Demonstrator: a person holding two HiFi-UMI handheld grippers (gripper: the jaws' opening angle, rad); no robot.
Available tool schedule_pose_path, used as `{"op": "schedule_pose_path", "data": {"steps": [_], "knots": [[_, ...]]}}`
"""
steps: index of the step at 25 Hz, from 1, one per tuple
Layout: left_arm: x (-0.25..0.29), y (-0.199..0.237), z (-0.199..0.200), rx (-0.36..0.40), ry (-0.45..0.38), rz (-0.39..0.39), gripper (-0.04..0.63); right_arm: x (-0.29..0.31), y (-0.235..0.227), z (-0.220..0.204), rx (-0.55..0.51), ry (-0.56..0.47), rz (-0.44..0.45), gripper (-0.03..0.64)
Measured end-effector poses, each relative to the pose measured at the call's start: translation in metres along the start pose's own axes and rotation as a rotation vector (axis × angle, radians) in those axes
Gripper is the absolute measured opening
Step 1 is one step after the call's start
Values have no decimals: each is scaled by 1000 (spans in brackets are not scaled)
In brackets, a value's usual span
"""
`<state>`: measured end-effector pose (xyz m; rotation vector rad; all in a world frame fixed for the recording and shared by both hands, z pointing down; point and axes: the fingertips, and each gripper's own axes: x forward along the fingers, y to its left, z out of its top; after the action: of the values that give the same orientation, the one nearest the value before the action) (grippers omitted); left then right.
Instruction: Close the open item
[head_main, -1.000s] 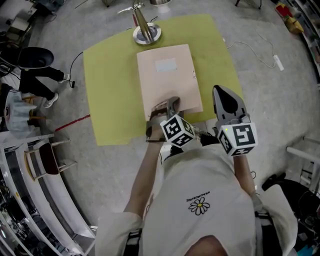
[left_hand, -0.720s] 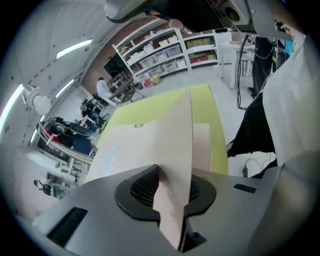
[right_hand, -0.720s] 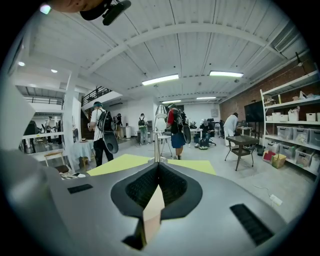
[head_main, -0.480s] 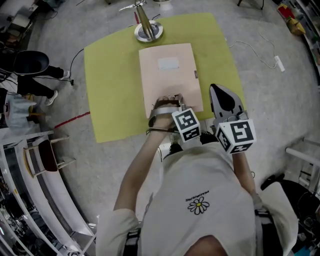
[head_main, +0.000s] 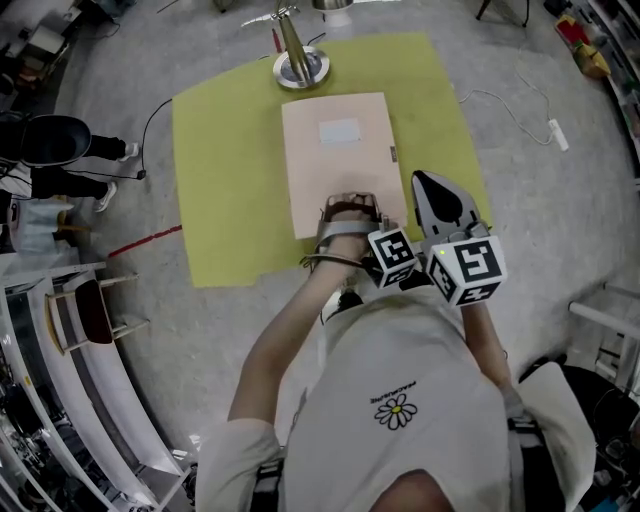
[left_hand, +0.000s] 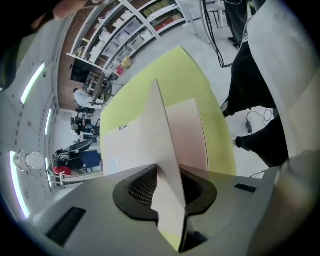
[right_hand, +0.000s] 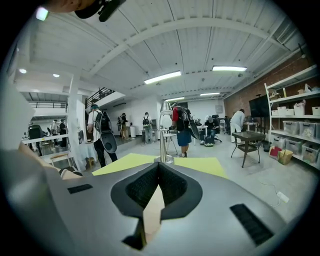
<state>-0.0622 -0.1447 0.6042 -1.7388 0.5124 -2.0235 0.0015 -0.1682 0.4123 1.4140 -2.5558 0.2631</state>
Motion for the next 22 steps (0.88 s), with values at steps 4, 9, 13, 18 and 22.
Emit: {"op": "schedule_pose_path", "data": {"steps": [4,9,13,18,22], "knots": [[0,-1,1,-54,-61,-24,78,-2,-5,-4,19,16,-2,9],[-5,-2,2,-55,-131,-104,110,-6,-6,-7,67,21,-1,9],[-11,-3,3,-55,-182,-199,148,-8,-4,-6,68,15,-1,9],[-13,-3,4,-53,-202,-267,160,-9,-5,-4,86,13,5,9],[-16,-3,4,-45,-212,-316,164,-11,-7,-3,121,5,3,9]]}}
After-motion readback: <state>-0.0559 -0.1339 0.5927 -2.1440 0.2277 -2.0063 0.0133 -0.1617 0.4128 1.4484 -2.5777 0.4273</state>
